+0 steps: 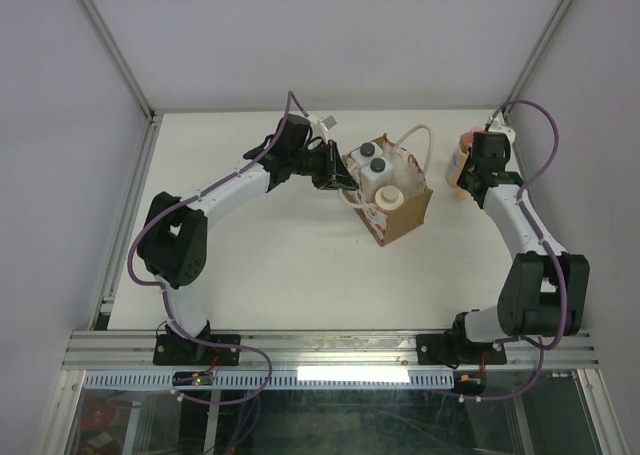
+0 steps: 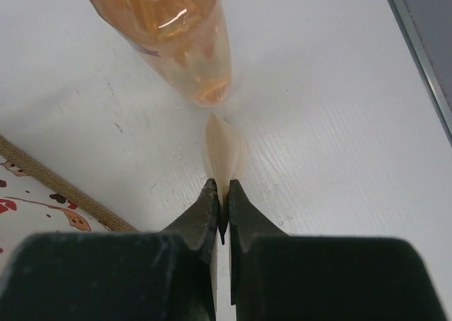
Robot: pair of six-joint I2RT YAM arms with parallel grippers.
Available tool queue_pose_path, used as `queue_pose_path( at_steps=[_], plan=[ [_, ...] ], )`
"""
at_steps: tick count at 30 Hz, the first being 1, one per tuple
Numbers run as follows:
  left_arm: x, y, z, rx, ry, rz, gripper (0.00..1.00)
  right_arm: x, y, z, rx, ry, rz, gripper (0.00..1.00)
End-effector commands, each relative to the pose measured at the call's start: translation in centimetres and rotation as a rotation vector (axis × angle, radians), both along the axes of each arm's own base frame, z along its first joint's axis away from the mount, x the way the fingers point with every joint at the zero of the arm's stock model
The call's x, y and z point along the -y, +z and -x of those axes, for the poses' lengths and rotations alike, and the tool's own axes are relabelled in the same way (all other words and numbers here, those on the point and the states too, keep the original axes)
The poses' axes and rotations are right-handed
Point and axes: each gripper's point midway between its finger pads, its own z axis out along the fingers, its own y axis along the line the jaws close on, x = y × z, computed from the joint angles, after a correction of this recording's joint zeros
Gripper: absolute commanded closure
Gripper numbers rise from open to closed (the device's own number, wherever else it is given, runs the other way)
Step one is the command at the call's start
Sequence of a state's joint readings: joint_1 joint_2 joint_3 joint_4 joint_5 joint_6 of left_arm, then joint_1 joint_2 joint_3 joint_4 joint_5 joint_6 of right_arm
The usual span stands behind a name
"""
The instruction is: Take the personal care products out of the canvas bag
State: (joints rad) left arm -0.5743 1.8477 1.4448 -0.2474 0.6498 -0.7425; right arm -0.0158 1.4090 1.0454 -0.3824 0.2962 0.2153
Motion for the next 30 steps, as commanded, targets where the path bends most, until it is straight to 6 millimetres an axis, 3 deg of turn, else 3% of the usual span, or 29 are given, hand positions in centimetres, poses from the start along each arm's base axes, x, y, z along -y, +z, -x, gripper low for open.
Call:
queue_pose_path(
  at_steps=[1, 8, 17, 22, 27, 30],
  plan=[
    [0.3, 1.8, -0.3, 0.051, -0.033, 0.028, 1.00, 0.3, 2.0, -1.9, 0.107, -0.006, 0.007, 1.00],
    [0.4, 1.7, -0.1, 0.052, -0.046, 0.028, 1.00, 0.7, 1.1, -2.1, 0.081, -0.014, 0.015, 1.00],
    [0.4, 2.0, -0.1, 0.065, -0.057, 0.026, 1.00, 1.0, 0.5, -2.4, 0.053, -0.017, 0.006, 0.91],
    [0.3, 2.2, -0.2, 0.071, -0.058, 0.023, 1.00, 1.3, 0.5, -2.3, 0.036, -0.024, 0.005, 0.72],
    [0.3, 2.0, 0.0, 0.058, -0.058, 0.023, 1.00, 0.9, 1.2, -1.9, 0.014, 0.002, -0.010, 0.38],
    [0.1, 1.9, 0.2, 0.053, -0.054, 0.020, 1.00, 0.7, 2.1, -1.1, 0.003, 0.010, -0.016, 0.32]
  ],
)
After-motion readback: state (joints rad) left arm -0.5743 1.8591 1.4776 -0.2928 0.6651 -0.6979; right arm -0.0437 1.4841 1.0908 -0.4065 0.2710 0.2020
